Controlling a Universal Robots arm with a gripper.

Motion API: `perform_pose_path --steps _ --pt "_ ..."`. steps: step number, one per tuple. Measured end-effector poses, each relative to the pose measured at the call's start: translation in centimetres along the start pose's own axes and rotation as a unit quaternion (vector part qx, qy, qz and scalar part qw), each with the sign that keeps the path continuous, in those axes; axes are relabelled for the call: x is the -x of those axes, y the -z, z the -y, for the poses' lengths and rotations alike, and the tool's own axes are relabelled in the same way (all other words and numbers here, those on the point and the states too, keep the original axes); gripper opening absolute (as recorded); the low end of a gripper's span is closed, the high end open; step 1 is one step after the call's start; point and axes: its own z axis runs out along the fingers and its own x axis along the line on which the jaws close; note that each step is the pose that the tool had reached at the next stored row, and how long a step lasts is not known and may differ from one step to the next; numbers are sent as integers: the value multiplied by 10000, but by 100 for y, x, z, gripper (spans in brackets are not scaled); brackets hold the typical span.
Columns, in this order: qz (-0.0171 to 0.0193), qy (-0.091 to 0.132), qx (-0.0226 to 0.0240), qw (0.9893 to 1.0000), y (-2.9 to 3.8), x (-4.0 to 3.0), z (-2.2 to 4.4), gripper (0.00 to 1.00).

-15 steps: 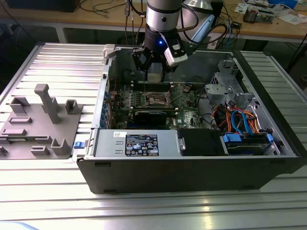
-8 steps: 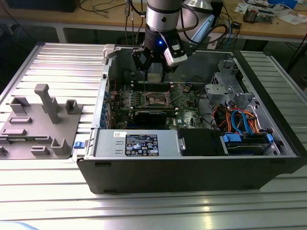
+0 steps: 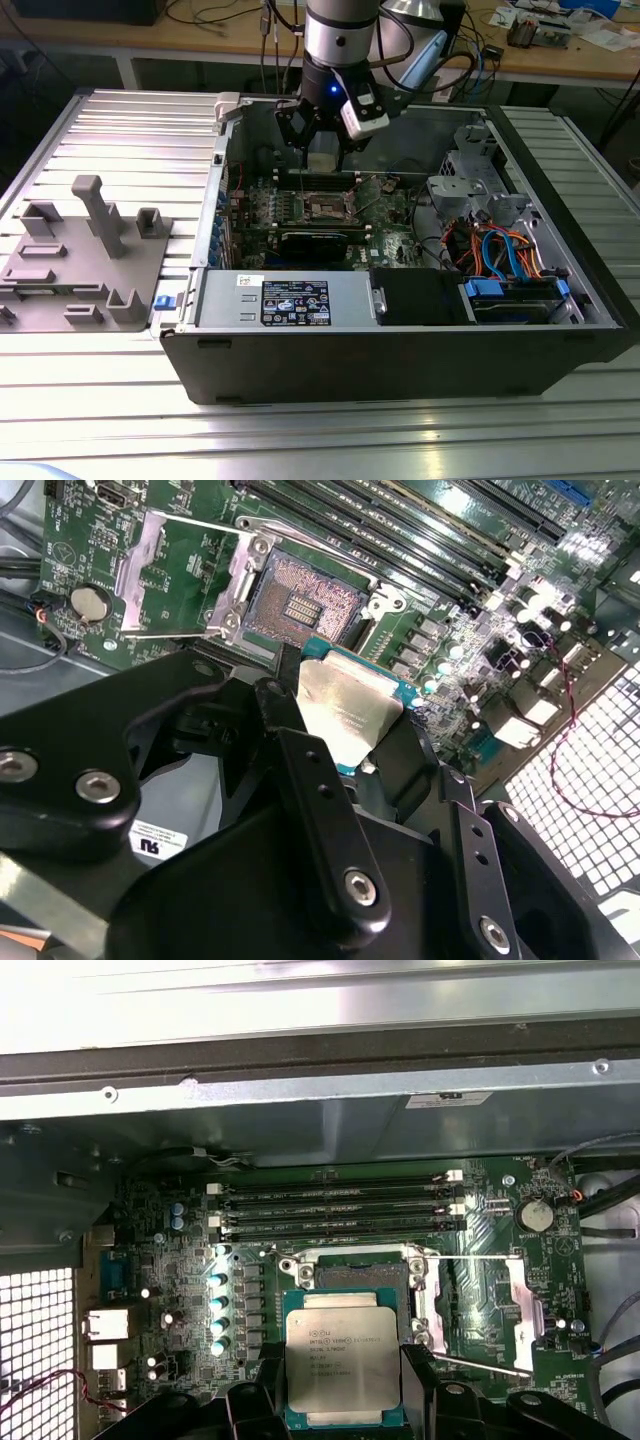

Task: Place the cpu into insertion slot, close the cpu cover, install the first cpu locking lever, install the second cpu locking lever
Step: 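Place the cpu into insertion slot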

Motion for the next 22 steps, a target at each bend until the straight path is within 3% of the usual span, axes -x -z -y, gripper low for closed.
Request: perform_pose_path --steps 22 --pt "9 -118 2 9999 -13 0 1 55"
